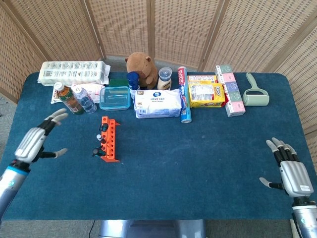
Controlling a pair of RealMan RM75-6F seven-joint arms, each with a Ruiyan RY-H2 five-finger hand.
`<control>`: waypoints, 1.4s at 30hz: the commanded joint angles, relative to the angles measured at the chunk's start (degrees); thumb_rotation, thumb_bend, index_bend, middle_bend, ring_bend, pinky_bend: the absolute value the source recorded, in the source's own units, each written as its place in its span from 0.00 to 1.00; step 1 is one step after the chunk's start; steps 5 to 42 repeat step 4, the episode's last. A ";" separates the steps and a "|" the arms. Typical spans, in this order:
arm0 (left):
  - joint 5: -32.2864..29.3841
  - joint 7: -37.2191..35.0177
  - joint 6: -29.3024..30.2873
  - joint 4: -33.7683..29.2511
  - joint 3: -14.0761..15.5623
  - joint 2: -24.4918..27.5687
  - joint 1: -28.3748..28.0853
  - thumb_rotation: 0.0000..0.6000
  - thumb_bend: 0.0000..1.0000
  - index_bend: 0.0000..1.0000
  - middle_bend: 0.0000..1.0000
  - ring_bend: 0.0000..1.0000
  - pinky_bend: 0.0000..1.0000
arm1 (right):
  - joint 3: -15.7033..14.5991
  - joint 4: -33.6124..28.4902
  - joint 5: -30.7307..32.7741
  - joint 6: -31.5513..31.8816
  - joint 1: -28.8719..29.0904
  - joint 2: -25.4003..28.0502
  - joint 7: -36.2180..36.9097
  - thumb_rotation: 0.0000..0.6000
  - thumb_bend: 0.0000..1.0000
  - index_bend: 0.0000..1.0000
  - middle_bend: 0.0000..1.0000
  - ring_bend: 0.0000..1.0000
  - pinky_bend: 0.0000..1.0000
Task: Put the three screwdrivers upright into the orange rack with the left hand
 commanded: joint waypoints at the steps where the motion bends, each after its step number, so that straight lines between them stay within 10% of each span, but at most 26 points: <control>1: 0.14 13.51 10.46 -2.08 3.86 -1.35 9.26 1.00 0.17 0.00 0.00 0.00 0.22 | 0.35 -0.19 0.10 0.82 -0.34 -0.11 -0.73 1.00 0.02 0.00 0.03 0.02 0.01; 42: -1.04 18.33 11.29 -3.76 4.73 -1.63 11.38 1.00 0.17 0.00 0.00 0.00 0.22 | 1.09 -0.01 0.72 1.84 -0.49 -0.66 -2.50 1.00 0.02 0.00 0.03 0.02 0.01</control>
